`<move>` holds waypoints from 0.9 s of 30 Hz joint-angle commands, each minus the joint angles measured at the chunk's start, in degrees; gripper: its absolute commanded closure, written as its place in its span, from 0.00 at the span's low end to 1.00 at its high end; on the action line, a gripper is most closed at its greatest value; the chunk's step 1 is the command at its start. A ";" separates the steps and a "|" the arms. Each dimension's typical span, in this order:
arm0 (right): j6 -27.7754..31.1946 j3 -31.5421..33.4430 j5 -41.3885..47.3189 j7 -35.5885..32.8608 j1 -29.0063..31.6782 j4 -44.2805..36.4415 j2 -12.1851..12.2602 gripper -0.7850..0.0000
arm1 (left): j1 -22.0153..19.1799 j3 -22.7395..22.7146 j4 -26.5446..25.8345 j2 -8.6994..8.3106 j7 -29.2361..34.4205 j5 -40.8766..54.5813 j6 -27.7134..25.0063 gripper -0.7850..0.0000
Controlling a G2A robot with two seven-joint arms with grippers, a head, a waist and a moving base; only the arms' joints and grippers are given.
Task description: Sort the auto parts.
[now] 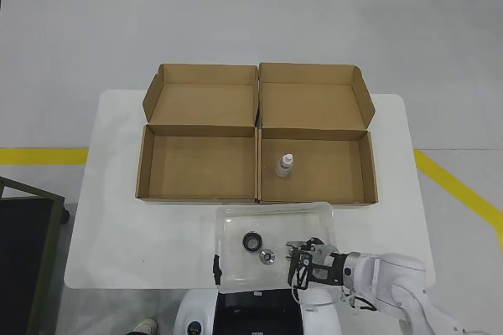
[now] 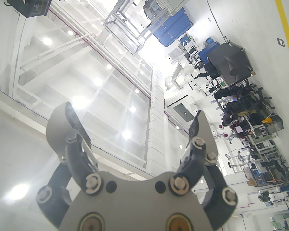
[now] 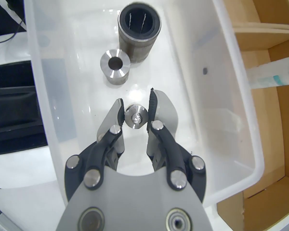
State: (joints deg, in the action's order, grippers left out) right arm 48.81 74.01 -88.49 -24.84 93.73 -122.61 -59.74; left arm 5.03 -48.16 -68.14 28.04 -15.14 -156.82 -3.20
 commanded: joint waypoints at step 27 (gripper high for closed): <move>-15.88 -0.68 43.90 7.28 -6.43 5.78 -1.68 1.00 | 0.00 0.00 0.00 0.00 0.00 0.00 0.00 0.00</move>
State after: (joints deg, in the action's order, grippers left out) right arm 33.35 73.11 -46.28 -17.66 87.38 -116.96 -61.41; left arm 5.03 -48.16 -68.14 28.04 -15.14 -156.82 -3.20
